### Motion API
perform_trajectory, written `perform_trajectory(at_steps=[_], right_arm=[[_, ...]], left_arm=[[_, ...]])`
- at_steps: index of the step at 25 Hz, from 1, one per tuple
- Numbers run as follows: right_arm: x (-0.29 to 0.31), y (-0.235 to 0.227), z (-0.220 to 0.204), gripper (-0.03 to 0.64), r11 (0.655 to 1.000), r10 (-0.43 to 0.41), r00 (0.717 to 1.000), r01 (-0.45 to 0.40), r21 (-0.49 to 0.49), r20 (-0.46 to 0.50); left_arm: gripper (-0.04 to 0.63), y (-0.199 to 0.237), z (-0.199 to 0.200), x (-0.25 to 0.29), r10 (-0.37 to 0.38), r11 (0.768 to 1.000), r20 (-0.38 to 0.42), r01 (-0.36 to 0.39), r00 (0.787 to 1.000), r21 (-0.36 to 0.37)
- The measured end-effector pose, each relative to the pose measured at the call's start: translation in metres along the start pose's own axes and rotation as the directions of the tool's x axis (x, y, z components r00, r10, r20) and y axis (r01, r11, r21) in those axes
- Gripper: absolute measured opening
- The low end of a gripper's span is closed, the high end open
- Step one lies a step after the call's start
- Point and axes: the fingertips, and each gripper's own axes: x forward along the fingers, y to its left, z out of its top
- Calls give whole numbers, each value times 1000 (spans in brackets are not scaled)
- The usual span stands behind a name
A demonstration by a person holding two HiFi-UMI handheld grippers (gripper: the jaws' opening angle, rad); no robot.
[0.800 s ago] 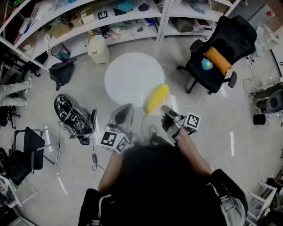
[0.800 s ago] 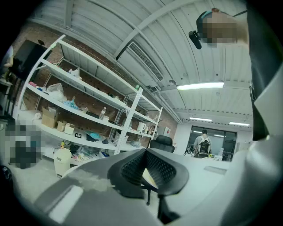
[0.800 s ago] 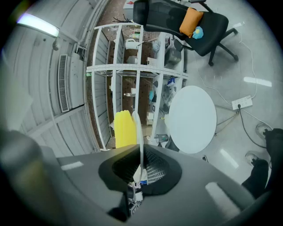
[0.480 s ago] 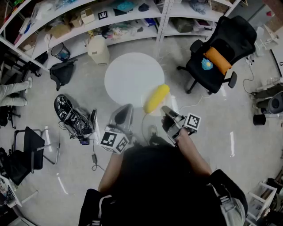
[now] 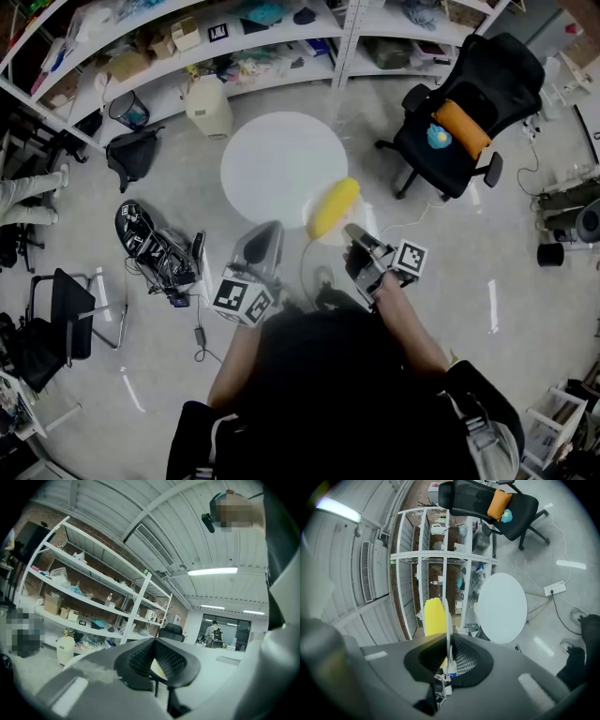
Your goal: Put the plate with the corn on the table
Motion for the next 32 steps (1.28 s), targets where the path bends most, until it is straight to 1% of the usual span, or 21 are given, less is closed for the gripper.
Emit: perform_trajectory(at_steps=[7, 15, 22, 27, 32], right_arm=[[-2, -1, 11, 31, 1000, 13, 1000, -13, 3, -16], [0, -5, 39, 31, 1000, 9, 999, -9, 5, -50], [6, -4, 64, 31, 1000, -4, 995, 4, -3, -103], [22, 1, 81, 31, 1000, 13, 991, -16, -19, -134], [36, 5, 85, 31, 1000, 18, 990, -20, -15, -140]], left_arm=[[3, -11, -1, 15, -14, 1000, -1, 14, 1000, 7], [3, -16, -3, 46, 25, 1000, 5, -25, 1000, 0], [3, -24, 0, 75, 52, 999, 15, -52, 999, -1], [3, -21, 3, 89, 73, 997, 16, -74, 997, 9], [3, -6, 8, 93, 90, 996, 21, -91, 996, 16]])
